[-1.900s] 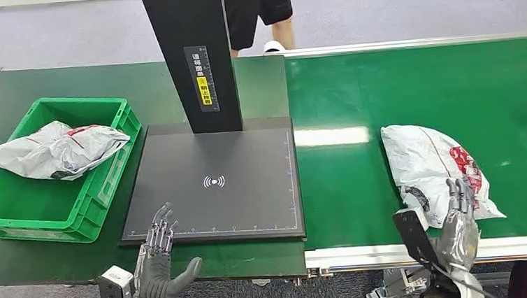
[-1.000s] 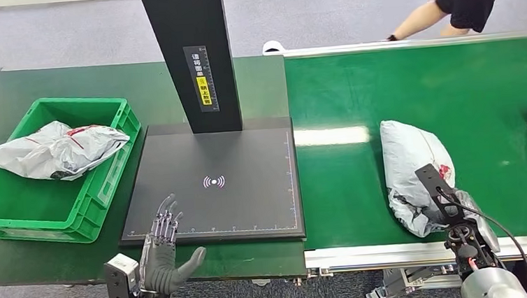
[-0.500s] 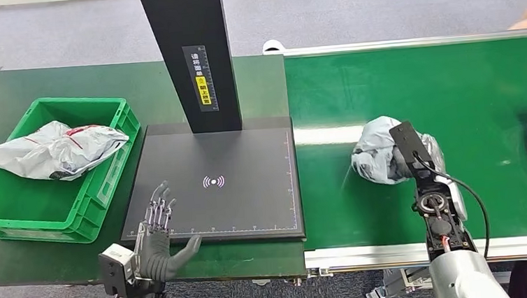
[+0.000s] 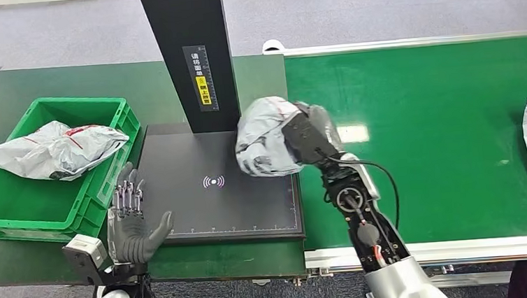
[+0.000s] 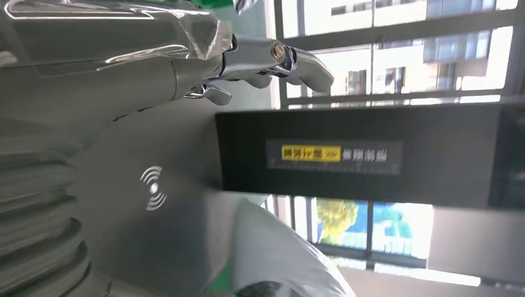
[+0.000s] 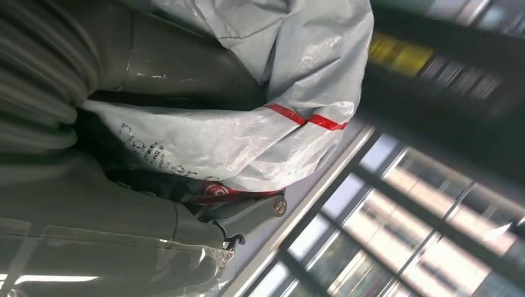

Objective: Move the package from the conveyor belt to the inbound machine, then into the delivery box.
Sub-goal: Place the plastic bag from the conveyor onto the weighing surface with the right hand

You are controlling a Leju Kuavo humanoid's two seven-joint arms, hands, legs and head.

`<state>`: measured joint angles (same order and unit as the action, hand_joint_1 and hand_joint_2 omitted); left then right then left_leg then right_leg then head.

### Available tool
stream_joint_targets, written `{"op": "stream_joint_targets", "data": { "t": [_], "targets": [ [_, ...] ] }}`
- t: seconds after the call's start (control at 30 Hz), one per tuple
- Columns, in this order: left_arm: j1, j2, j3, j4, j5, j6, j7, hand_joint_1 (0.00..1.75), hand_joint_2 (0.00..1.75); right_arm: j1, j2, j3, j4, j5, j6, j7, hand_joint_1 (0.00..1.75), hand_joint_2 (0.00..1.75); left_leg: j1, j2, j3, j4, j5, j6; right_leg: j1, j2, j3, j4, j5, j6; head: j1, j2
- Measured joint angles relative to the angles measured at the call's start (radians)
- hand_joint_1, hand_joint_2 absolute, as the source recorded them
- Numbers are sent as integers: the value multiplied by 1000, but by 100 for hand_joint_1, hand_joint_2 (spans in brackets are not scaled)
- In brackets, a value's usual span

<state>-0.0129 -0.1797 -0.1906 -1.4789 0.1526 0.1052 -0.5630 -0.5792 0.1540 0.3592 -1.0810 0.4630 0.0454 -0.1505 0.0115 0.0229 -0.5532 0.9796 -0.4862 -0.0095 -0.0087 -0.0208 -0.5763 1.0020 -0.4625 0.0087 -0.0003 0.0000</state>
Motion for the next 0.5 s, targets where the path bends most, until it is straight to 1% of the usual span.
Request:
{"op": "stream_joint_targets", "data": {
  "t": [0.03, 0.17, 0.23, 0.27, 0.37, 0.4, 0.5],
  "targets": [
    [-5, 0, 2, 0, 4, 7, 0, 0, 175, -5, 16, 26, 4, -4, 7, 6, 175, 175, 0, 0, 0, 0, 0, 0, 0, 0, 0, 0, 0, 0, 0, 0],
    [-23, 0, 13, -4, 21, 28, 2, 0, 175, -34, 68, 119, 53, -14, 31, 37, 0, 175, 0, 0, 0, 0, 0, 0, 0, 0, 0, 0, 0, 0, 0, 0],
    [-30, 0, 18, -5, 25, 36, 6, 0, 175, -51, 89, 154, 103, -18, 38, 47, 0, 175, 0, 0, 0, 0, 0, 0, 0, 0, 0, 0, 0, 0, 0, 0],
    [-32, 0, 19, -5, 24, 39, 8, 0, 175, -58, 98, 168, 130, -22, 38, 44, 0, 131, 0, 0, 0, 0, 0, 0, 0, 0, 0, 0, 0, 0, 0, 0],
    [-33, 1, 25, -5, 8, 50, 12, 0, 175, -67, 115, 197, 196, -44, 37, 2, 0, 131, 0, -1, 0, 0, 0, 0, 0, -1, 0, 0, 0, 0, 0, 0],
    [-33, 1, 27, -5, 1, 53, 12, 0, 175, -66, 116, 201, 208, -58, 37, -18, 0, 175, 0, -1, 0, 0, 0, 0, 0, 0, 0, 0, 0, 0, 0, 0],
    [-28, 2, 35, -5, -18, 56, 13, 0, 175, -53, 112, 201, 209, -112, 37, -64, 0, 175, 0, -1, 0, 0, 0, 0, 0, 0, 0, 0, 0, 0, 0, 0]
  ]
}}
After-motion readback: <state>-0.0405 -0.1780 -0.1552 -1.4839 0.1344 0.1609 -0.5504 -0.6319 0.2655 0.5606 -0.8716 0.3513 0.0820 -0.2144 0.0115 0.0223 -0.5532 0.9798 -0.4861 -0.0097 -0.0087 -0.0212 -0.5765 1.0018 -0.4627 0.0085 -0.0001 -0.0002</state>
